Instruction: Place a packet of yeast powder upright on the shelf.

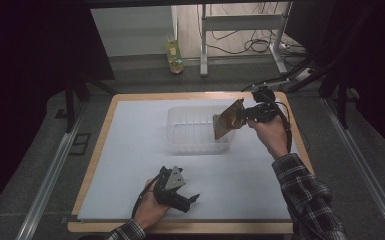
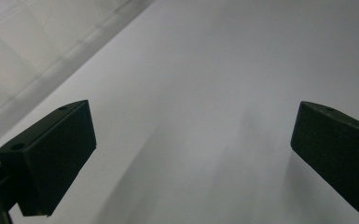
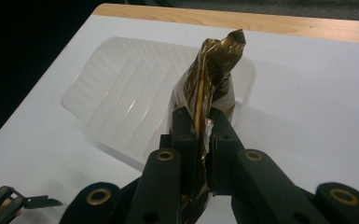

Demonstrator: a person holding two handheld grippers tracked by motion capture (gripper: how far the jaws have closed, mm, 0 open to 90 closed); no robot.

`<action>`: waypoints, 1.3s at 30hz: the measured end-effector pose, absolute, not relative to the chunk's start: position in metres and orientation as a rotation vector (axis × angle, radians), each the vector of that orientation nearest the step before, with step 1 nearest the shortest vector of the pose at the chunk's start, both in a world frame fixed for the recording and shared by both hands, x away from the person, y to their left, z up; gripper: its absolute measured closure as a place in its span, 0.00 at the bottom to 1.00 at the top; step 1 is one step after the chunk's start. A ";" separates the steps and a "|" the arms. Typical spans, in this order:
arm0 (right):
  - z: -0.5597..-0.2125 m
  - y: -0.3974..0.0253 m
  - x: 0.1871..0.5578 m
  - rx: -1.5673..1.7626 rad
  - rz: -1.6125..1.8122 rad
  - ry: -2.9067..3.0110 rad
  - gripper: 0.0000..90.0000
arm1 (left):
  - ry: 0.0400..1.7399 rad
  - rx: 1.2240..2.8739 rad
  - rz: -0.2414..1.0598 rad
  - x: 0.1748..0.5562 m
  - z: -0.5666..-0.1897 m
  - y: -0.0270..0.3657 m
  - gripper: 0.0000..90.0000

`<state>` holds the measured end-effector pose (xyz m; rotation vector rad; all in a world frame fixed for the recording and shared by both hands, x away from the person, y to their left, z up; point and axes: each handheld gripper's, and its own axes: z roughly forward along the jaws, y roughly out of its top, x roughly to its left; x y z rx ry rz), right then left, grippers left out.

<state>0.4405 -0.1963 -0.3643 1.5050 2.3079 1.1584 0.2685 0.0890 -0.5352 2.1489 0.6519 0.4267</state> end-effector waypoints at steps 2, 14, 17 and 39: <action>-0.364 -0.193 0.443 1.504 1.158 2.311 0.93 | 0.652 2.148 0.427 0.268 -0.535 0.089 0.00; -0.371 -0.181 0.459 1.530 1.165 2.315 0.93 | 0.653 2.139 0.426 0.268 -0.534 0.090 0.00; -0.373 -0.179 0.464 1.536 1.177 2.314 0.92 | 0.653 2.138 0.426 0.268 -0.534 0.090 0.00; -0.398 -0.163 0.491 1.580 1.274 2.287 0.93 | 0.653 2.123 0.428 0.268 -0.533 0.091 0.00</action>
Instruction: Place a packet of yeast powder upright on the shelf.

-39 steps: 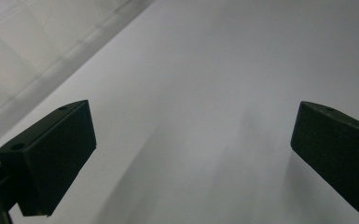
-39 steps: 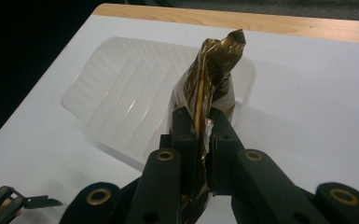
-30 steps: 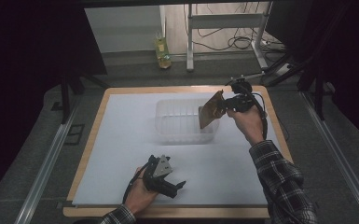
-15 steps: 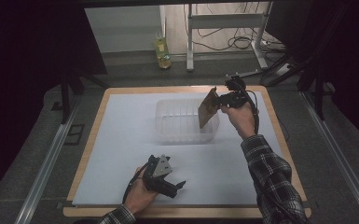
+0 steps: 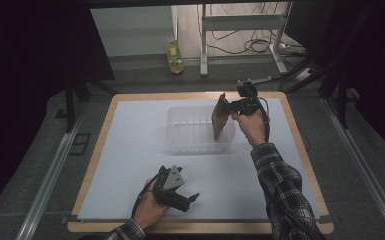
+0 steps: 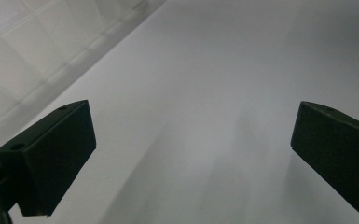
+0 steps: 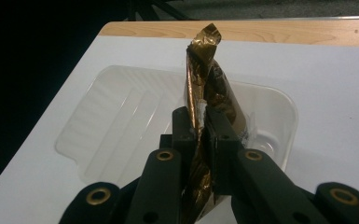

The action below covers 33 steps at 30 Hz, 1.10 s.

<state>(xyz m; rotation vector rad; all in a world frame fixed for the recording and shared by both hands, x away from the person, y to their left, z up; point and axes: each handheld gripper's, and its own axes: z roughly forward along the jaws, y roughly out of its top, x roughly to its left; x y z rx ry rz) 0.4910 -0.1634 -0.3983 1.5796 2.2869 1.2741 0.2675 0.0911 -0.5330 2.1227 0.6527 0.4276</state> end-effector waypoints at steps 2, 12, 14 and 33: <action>-0.401 -0.162 0.493 1.584 1.281 2.287 0.93 | 0.653 2.123 0.427 0.267 -0.533 0.091 0.00; -0.408 -0.160 0.494 1.594 1.333 2.279 0.95 | 0.646 2.132 0.424 0.267 -0.534 0.090 0.00; -0.409 -0.160 0.494 1.590 1.344 2.276 0.95 | 0.646 2.131 0.425 0.267 -0.534 0.089 0.00; -0.407 -0.164 0.491 1.507 1.360 2.258 0.65 | 0.650 2.126 0.429 0.267 -0.533 0.091 0.00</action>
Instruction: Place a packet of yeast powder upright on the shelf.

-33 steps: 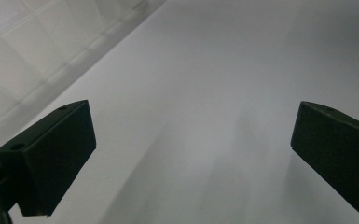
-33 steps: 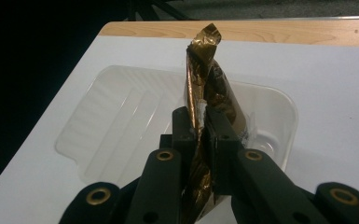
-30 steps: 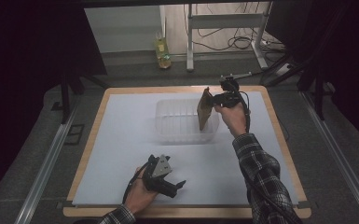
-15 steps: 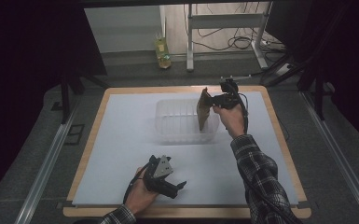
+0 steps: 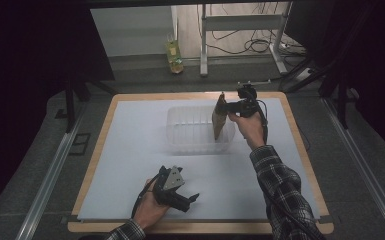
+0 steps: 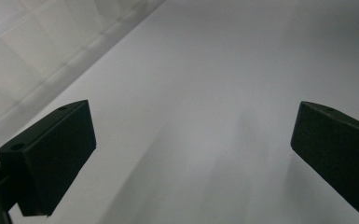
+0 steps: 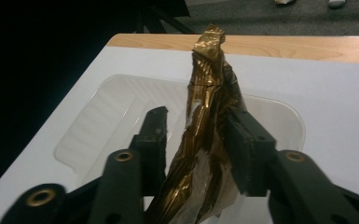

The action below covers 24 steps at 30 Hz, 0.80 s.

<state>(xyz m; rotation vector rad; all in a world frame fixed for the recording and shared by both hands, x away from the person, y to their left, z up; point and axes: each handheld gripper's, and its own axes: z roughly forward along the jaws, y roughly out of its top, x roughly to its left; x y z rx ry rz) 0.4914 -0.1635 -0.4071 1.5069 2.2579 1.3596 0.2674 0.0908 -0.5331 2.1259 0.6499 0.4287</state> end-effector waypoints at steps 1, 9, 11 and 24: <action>-0.407 -0.163 0.491 1.492 1.353 2.261 0.63 | 0.651 2.125 0.428 0.267 -0.533 0.091 0.00; -0.402 -0.163 0.484 1.420 1.333 2.272 0.49 | 0.646 2.123 0.429 0.267 -0.533 0.090 0.00; -0.399 -0.163 0.482 1.391 1.325 2.264 0.47 | 0.645 2.124 0.426 0.267 -0.533 0.090 0.00; -0.392 -0.169 0.468 1.262 1.315 2.280 0.39 | 0.647 2.124 0.387 0.267 -0.532 0.090 0.01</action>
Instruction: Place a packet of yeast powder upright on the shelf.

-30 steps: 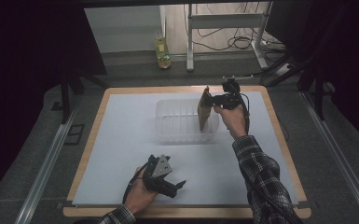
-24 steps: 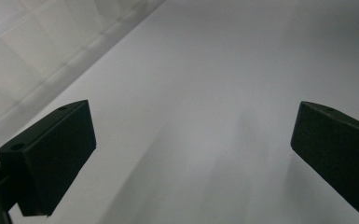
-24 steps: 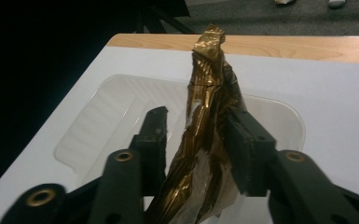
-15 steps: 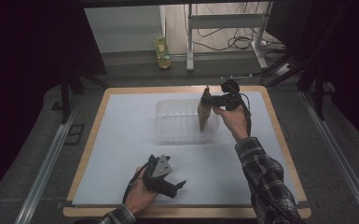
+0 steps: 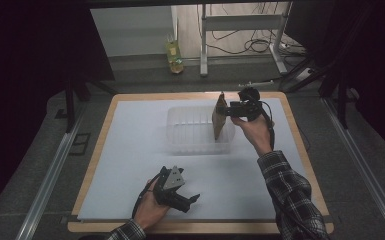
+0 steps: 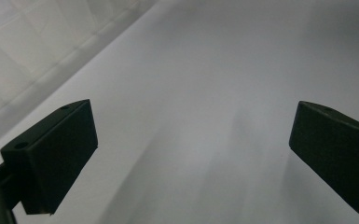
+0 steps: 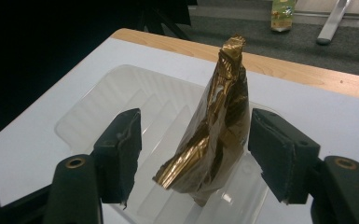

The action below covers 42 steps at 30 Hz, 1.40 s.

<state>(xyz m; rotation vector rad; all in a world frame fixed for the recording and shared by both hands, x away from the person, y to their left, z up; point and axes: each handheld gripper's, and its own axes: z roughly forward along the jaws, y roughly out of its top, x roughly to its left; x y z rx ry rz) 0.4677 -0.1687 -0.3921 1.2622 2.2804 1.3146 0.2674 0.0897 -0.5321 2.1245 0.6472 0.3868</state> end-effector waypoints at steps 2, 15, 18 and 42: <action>-0.392 -0.170 0.466 1.254 1.314 2.282 0.37 | 0.649 2.121 0.374 0.267 -0.531 0.090 0.01; -0.392 -0.174 0.448 1.146 1.257 2.322 0.35 | 0.664 2.114 0.337 0.268 -0.527 0.091 0.03; -0.392 -0.175 0.446 1.138 1.252 2.324 0.34 | 0.666 2.113 0.340 0.268 -0.527 0.092 0.03; -0.404 -0.178 0.413 0.978 1.184 2.362 0.23 | 0.657 2.126 0.367 0.269 -0.530 0.092 0.02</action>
